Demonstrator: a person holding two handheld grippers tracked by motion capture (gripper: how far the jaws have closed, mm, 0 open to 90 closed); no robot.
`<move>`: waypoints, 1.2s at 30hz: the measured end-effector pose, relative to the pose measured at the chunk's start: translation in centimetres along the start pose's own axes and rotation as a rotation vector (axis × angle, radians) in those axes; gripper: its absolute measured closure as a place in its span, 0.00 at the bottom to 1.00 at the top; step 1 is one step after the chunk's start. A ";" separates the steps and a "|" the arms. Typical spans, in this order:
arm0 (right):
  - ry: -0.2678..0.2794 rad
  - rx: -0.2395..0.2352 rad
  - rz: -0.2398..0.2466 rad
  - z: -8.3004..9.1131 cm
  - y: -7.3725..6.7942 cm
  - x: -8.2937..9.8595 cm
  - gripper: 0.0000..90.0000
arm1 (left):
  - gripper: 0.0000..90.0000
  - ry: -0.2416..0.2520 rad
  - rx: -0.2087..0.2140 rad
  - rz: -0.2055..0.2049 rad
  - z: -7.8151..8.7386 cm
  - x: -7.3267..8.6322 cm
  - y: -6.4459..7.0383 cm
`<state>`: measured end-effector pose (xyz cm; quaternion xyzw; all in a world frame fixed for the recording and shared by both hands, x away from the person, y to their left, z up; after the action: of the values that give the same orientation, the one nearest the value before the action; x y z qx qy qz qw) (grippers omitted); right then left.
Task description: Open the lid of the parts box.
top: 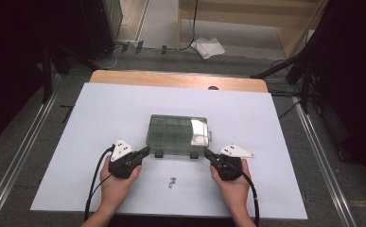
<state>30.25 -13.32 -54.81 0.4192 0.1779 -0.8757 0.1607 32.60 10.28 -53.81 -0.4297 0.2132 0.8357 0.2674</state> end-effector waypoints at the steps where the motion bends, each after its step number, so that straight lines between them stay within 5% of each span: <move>1: 0.004 -0.001 -0.005 0.1 0.0 -0.1 1.00 | 0.99 0.005 -0.010 -0.001 0.0 -0.2 -0.3; 16: 0.034 -0.019 0.022 0.5 0.1 -1.8 1.00 | 0.98 0.042 -0.040 0.006 0.0 -2.3 -1.1; 20: 0.043 -0.018 0.015 0.6 0.2 -2.2 1.00 | 0.85 0.045 -0.050 0.014 0.0 -2.4 -1.5; 26: 0.047 -0.023 0.022 0.5 0.1 -2.7 1.00 | 0.69 0.050 -0.085 -0.018 -0.3 -3.2 -1.8; 36: 0.061 -0.028 0.025 0.7 0.2 -3.9 1.00 | 0.70 0.123 -0.103 -0.067 -0.2 -5.2 -1.7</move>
<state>32.21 -13.31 -51.30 0.4456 0.1896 -0.8578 0.1722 36.40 10.09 -49.80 -0.5004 0.1716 0.8080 0.2592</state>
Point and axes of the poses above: each handheld gripper's, and its own axes: z roughly backward along the jaws, x roughly out of its underside, y roughly to its right, the point moved 9 cm from there along -z, roughly forward along the jaws, and after that the axes turned 3 degrees about -y, right-handed, at the moved point
